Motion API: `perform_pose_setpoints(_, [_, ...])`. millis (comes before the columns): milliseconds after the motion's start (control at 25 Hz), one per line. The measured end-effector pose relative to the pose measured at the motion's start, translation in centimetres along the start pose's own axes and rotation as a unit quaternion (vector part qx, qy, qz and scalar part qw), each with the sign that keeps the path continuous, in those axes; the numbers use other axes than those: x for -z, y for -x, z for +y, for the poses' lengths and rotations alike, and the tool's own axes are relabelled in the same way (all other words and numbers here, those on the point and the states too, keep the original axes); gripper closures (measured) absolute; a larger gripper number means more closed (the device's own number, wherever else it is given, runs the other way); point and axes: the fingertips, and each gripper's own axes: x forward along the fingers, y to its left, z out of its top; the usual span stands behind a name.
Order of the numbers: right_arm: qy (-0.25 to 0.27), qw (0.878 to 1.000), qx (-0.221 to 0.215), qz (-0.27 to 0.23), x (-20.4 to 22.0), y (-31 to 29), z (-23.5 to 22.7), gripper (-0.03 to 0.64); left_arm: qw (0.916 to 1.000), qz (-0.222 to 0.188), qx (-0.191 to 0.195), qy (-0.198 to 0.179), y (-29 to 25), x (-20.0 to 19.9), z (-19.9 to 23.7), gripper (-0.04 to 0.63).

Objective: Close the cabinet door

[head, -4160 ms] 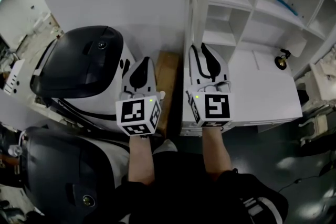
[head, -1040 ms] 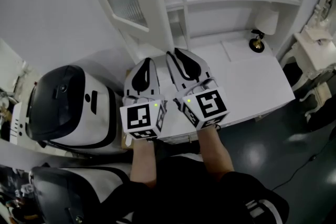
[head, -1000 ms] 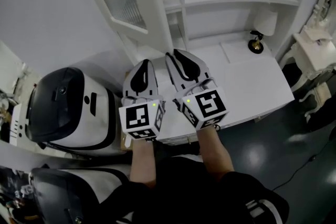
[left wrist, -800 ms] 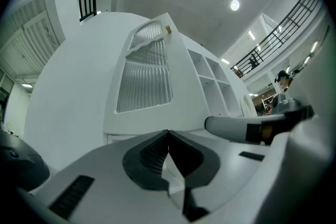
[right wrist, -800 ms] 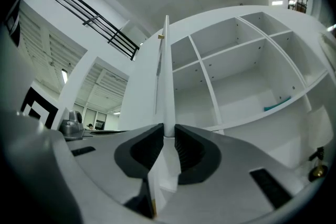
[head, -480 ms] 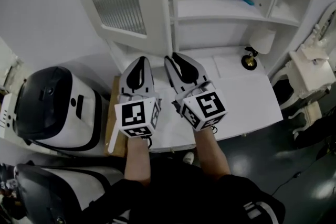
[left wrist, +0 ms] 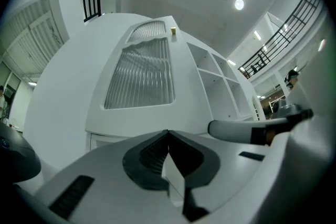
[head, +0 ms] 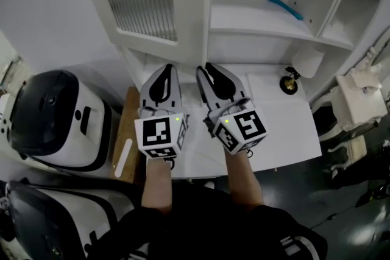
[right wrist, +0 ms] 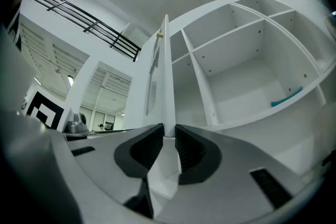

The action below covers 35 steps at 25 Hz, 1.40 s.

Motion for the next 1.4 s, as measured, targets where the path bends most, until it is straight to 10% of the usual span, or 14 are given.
perform_pose_setpoints(1400, [0.015,1.000,-0.010,0.013,1.1,-5.4,-7.2,0.517,0.9980,-0.035,-0.039,0.035,-5.7,1.6,4.3,0.583])
